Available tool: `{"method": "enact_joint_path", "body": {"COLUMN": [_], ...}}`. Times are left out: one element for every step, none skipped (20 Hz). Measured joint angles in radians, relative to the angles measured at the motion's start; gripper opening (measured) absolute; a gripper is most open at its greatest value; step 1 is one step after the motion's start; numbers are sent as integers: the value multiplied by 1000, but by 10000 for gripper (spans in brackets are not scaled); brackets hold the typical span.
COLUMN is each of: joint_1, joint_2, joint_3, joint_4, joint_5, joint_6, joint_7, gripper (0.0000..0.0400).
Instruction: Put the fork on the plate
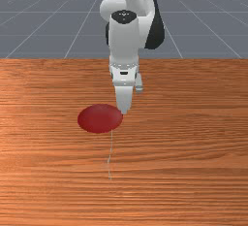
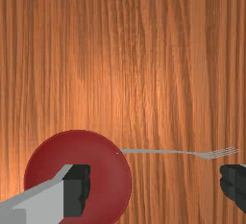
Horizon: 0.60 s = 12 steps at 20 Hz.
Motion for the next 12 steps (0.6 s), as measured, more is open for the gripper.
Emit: {"method": "enact_joint_path", "body": {"joint_1": [0,2,3,3,4,17,24,28,33,39,46,51], "joint_2": [0,-3,-5,-7,-8,-78,-142,-184,-208,-220,-227,-231], "joint_3": [0,-3,-5,-6,-7,-32,-56,-77,-95,-109,-123,-132], "joint_4": [0,-2,-3,-3,-3,-58,-74,-80,-85,-91,-97,-103], "joint_5": [0,4,6,7,8,20,37,55,74,95,117,136], "joint_6": [0,-3,-5,-6,-7,-70,-125,-158,-176,-184,-187,-186], "joint_7": [0,18,30,36,40,207,374,546,722,900,1078,1210], "gripper": [249,308,344,366,379,232,142,87,53,33,20,12]}}
